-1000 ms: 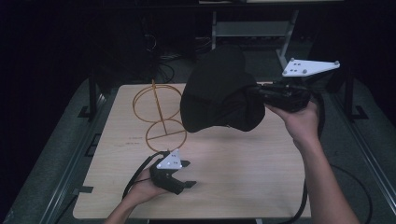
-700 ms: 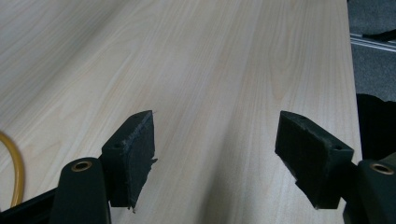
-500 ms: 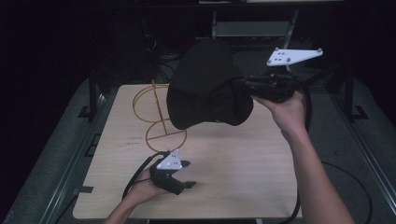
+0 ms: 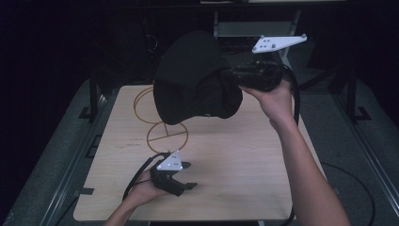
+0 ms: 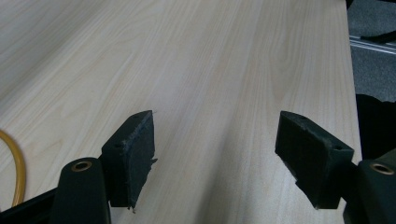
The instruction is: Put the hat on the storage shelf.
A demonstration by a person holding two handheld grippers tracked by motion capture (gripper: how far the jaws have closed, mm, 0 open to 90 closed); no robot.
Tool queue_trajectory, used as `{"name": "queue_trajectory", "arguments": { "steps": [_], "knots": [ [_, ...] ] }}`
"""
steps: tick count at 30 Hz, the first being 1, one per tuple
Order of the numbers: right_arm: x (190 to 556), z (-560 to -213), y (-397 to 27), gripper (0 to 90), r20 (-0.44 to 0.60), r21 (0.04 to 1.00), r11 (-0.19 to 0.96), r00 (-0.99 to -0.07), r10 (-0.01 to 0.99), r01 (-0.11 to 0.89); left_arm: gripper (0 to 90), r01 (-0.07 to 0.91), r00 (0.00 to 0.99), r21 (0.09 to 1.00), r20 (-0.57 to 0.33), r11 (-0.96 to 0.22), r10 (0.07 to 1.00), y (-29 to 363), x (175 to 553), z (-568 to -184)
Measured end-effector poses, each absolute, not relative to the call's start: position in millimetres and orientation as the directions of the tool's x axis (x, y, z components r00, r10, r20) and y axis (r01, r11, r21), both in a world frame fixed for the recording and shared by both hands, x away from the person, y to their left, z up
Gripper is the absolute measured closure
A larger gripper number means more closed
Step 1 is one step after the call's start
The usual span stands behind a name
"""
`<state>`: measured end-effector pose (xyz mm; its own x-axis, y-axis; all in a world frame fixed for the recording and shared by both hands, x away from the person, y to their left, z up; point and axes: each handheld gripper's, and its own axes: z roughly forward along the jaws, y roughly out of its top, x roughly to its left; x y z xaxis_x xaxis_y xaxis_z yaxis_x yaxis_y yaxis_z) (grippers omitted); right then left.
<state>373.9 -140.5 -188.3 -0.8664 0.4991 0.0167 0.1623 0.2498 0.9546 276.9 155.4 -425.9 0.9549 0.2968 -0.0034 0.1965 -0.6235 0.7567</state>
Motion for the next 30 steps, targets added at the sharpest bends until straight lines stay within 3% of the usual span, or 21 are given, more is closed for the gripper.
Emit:
{"name": "queue_trajectory", "arguments": {
  "steps": [30],
  "knots": [
    [413.7, -163.8, -70.9, 86.3, 0.020, 0.943, 0.289, -0.897, 0.442, 0.163, 28.0, 0.192, 0.955, 0.760, 0.000, -0.621, 0.295, 159.0, 279.7, -425.4]
  ]
}}
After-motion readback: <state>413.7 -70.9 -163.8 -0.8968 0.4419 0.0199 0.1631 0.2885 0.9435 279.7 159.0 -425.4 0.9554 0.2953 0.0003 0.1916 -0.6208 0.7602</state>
